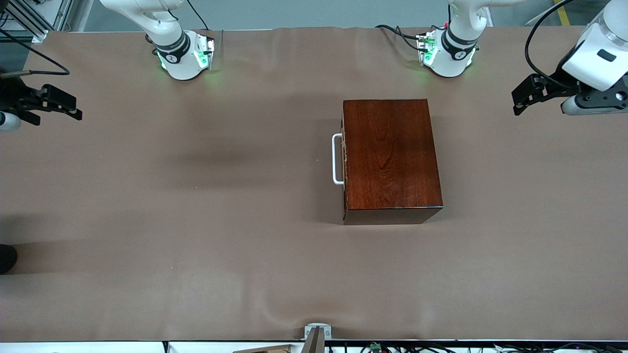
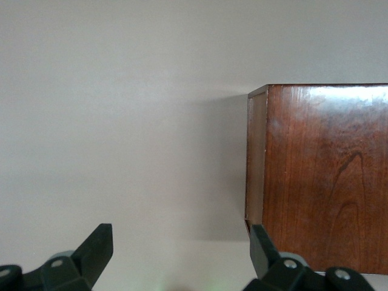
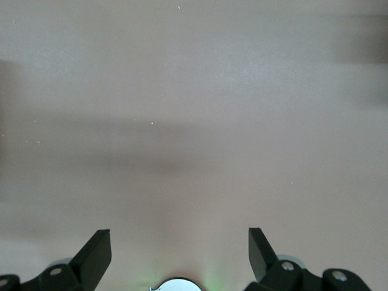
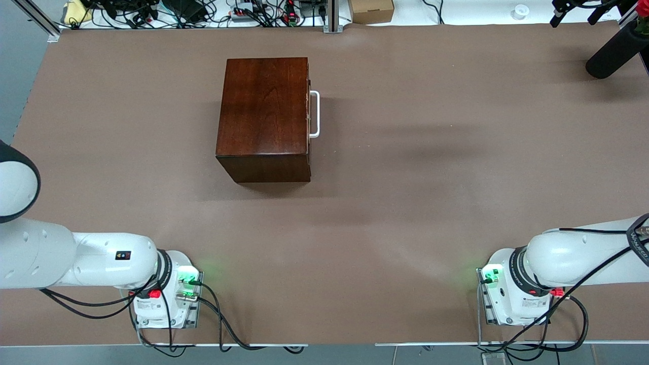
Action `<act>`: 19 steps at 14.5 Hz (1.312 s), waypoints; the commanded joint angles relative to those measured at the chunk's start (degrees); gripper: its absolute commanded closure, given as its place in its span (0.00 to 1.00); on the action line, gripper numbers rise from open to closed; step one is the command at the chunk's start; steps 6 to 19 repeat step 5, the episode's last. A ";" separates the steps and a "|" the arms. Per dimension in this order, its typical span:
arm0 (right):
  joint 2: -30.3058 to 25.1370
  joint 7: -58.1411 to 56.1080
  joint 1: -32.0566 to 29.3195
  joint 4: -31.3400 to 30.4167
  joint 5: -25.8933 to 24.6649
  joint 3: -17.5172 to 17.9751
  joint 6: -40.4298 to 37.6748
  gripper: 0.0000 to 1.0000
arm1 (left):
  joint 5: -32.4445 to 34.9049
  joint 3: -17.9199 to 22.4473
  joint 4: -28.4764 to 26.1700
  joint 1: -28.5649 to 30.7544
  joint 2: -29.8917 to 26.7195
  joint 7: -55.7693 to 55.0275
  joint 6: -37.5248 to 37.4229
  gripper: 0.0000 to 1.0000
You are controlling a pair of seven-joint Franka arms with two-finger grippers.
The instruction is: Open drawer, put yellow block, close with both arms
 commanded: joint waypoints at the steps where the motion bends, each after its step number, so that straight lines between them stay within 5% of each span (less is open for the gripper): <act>1: -1.00 0.06 0.26 -0.72 -0.41 -0.21 -0.23 0.00 | 0.45 -0.46 0.58 0.76 -0.59 1.36 -0.26 0.00; 19: -1.00 -0.03 0.18 -0.72 -0.41 -0.30 -0.23 0.00 | 0.10 -0.37 0.49 0.85 -0.33 1.36 -0.26 0.00</act>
